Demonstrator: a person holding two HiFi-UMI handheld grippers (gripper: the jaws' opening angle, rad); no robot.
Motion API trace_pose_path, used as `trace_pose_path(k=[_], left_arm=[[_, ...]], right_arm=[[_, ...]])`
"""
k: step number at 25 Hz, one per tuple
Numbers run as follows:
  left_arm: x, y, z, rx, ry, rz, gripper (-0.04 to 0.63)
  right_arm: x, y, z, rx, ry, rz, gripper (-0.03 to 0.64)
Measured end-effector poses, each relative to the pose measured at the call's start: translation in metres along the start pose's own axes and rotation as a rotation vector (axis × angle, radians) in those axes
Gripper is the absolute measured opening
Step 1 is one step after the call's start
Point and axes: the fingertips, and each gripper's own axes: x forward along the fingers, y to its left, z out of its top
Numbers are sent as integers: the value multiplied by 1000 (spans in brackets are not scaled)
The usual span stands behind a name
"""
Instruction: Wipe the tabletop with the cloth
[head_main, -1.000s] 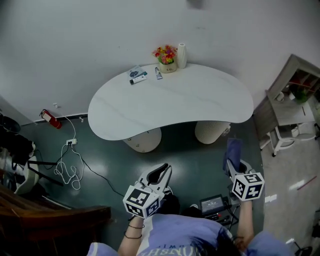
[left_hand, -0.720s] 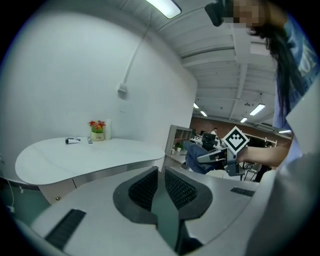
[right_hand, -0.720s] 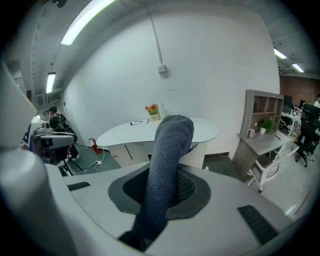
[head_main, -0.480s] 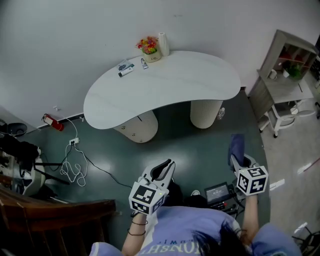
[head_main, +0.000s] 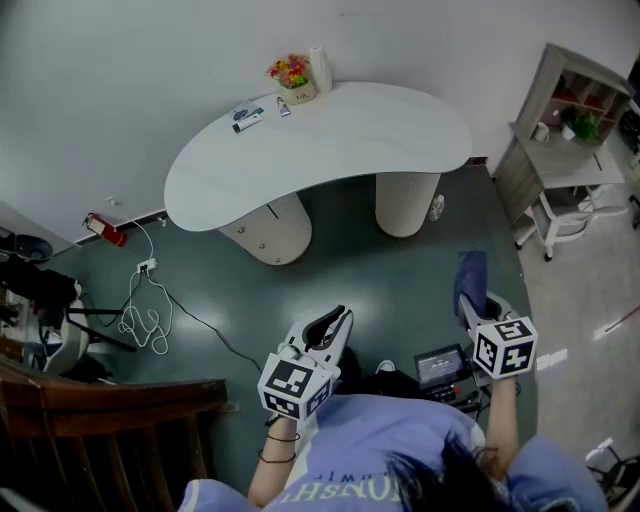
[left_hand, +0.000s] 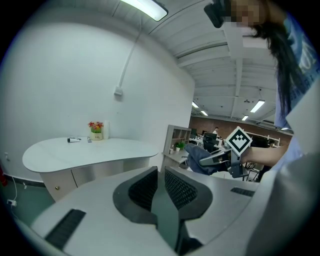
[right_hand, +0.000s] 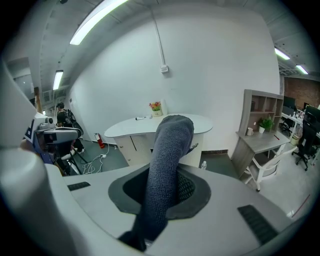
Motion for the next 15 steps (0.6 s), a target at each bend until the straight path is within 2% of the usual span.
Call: trace_pose_path(k=[3, 10, 15], left_arm=[[-8, -4, -1, -25, -15, 3, 41], [-19, -3, 3, -22, -27, 23, 41], [-32, -8, -12, -28, -18, 41, 40]], right_arm=[[-7, 4, -2, 0, -9, 2, 69], [-16, 8, -1, 1, -20, 2, 69], [-21, 12, -14, -3, -24, 6, 69]])
